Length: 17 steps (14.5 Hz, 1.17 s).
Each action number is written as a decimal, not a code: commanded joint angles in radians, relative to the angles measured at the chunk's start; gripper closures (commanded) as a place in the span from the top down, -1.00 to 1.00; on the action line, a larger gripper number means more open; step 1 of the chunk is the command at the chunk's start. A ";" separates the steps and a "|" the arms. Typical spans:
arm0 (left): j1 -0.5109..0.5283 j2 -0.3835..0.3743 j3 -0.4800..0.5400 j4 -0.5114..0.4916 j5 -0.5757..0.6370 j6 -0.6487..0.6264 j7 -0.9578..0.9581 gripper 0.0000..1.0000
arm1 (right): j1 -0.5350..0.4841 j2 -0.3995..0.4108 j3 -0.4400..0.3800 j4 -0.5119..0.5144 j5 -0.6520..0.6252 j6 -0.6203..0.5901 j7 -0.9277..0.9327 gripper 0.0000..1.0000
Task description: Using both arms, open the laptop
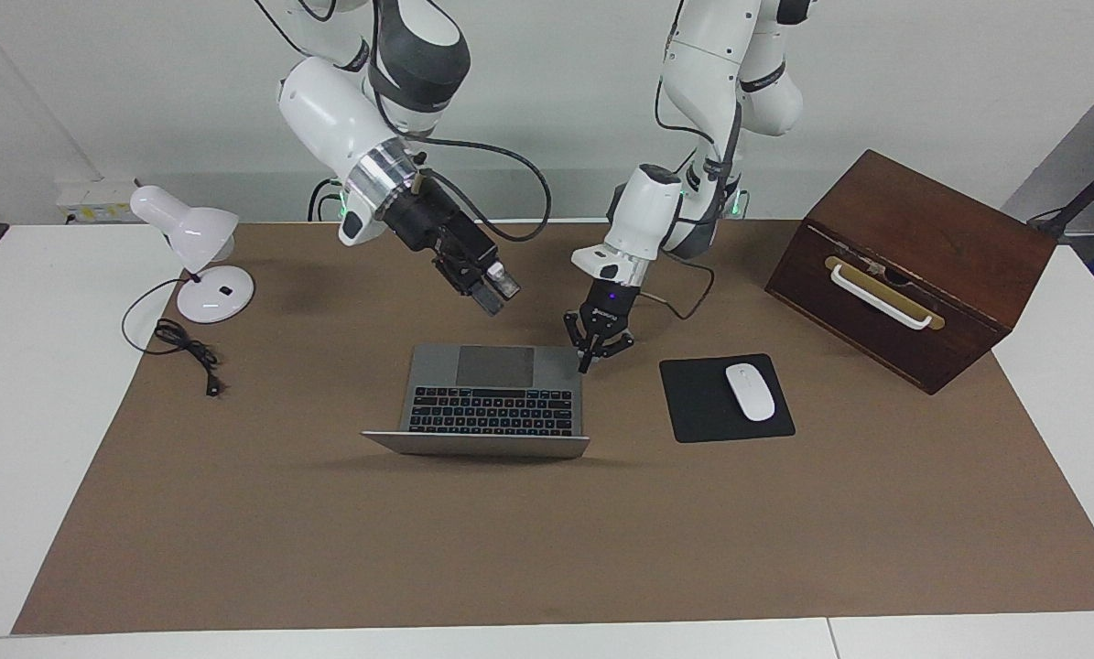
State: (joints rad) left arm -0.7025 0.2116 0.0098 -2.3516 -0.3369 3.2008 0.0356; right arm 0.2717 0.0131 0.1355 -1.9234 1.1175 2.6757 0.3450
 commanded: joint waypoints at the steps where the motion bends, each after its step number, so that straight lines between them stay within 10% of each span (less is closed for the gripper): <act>1: 0.031 -0.027 0.006 0.029 -0.017 -0.110 0.010 -1.00 | -0.095 -0.024 0.007 -0.019 -0.202 -0.231 -0.021 1.00; 6: 0.074 -0.052 0.036 0.054 -0.017 -0.170 0.012 -1.00 | -0.200 -0.073 0.007 -0.006 -0.626 -0.716 -0.061 1.00; 8: 0.101 -0.067 0.036 0.049 -0.016 -0.185 0.012 0.99 | -0.233 -0.082 0.009 0.023 -0.752 -0.883 -0.084 1.00; 13: 0.190 -0.119 0.036 0.052 -0.016 -0.282 0.012 1.00 | -0.354 -0.091 0.006 0.162 -0.925 -1.181 -0.155 1.00; 17: 0.247 -0.146 0.036 0.051 -0.016 -0.326 0.012 1.00 | -0.428 -0.114 -0.013 0.201 -1.042 -1.186 -0.224 1.00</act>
State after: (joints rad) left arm -0.4869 0.0920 0.0521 -2.2966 -0.3378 2.9103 0.0357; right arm -0.1342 -0.0886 0.1227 -1.7374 0.1260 1.4935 0.1510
